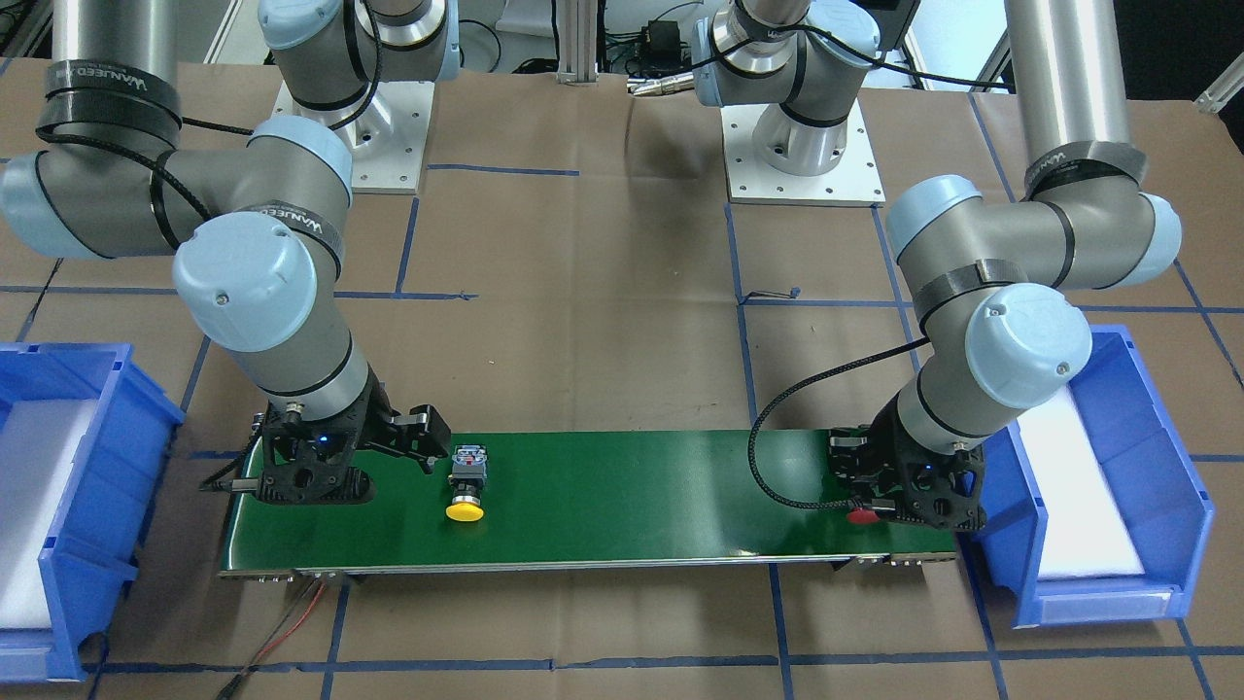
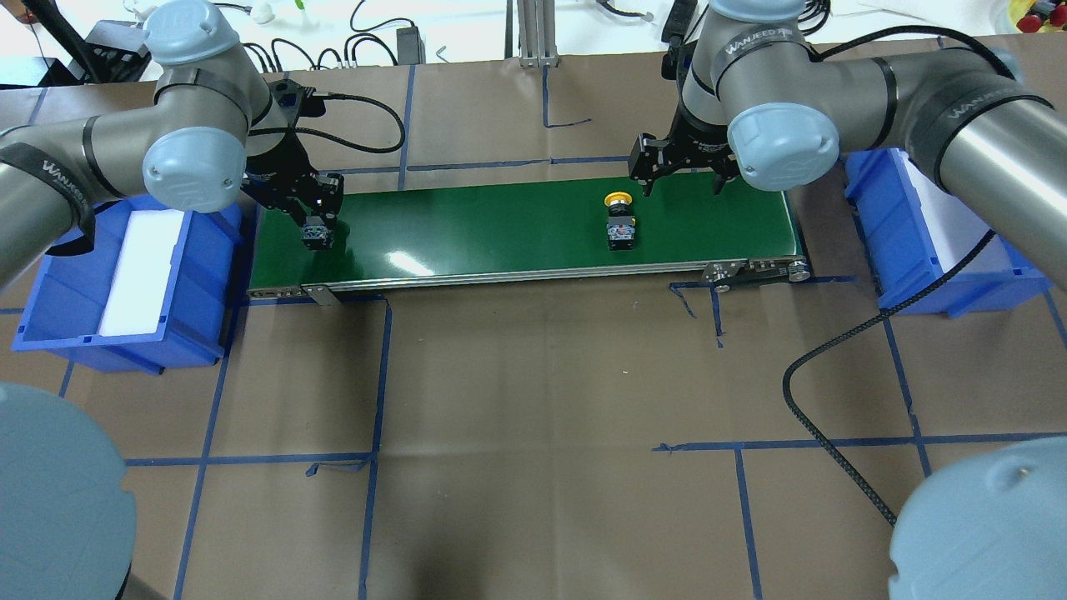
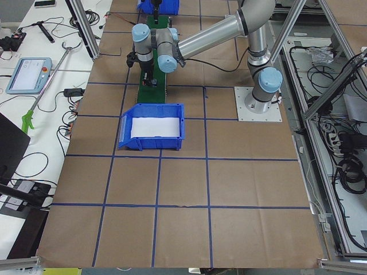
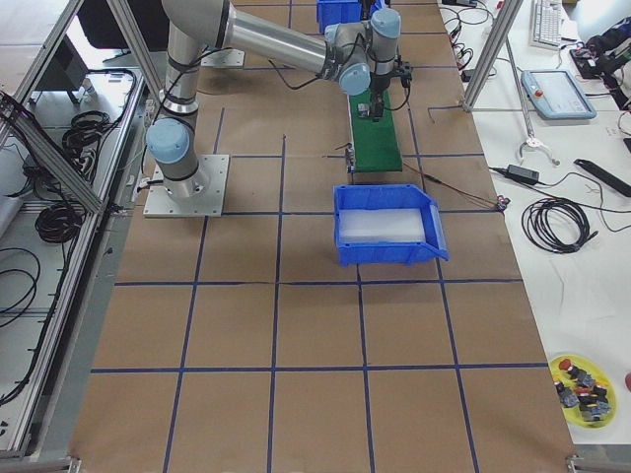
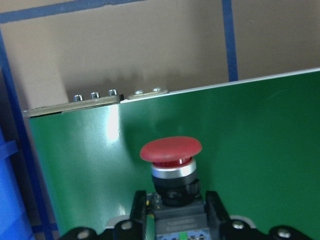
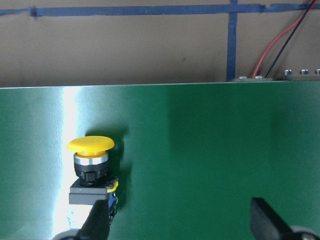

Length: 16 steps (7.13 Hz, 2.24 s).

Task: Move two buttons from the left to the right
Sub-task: 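Lower the red button onto the belt while the right gripper descends, then lift the yellow button with the right gripper while the left gripper releases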

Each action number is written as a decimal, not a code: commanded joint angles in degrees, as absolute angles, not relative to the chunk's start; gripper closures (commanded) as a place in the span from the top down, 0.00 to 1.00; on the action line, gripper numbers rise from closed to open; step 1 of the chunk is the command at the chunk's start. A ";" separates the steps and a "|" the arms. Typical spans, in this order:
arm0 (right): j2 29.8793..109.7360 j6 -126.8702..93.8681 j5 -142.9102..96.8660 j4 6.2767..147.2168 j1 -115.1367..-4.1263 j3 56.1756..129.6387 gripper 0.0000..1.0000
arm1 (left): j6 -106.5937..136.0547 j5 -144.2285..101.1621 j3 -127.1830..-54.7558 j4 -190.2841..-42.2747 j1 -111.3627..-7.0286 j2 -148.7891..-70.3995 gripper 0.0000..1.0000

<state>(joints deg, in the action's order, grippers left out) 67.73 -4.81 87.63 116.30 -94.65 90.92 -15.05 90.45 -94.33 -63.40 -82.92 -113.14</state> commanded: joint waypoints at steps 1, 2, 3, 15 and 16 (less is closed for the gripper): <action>66.63 -5.80 87.63 116.37 -95.53 90.88 1.00 | -14.51 90.53 -95.45 -62.58 -82.97 -112.76 0.02; 65.23 -5.80 87.63 116.80 -95.62 90.88 1.00 | -14.50 90.44 -95.45 -62.49 -82.97 -113.02 0.20; 64.34 -5.80 87.71 117.68 -95.80 90.88 1.00 | -14.41 90.35 -95.45 -62.49 -82.97 -113.11 0.67; 77.82 9.60 92.72 98.42 -83.30 86.50 0.05 | -11.60 90.35 -91.42 -93.42 -85.33 -89.03 1.00; 80.83 20.98 92.12 97.65 -74.18 86.48 0.05 | -10.47 90.44 -88.54 -95.34 -86.65 -90.43 1.00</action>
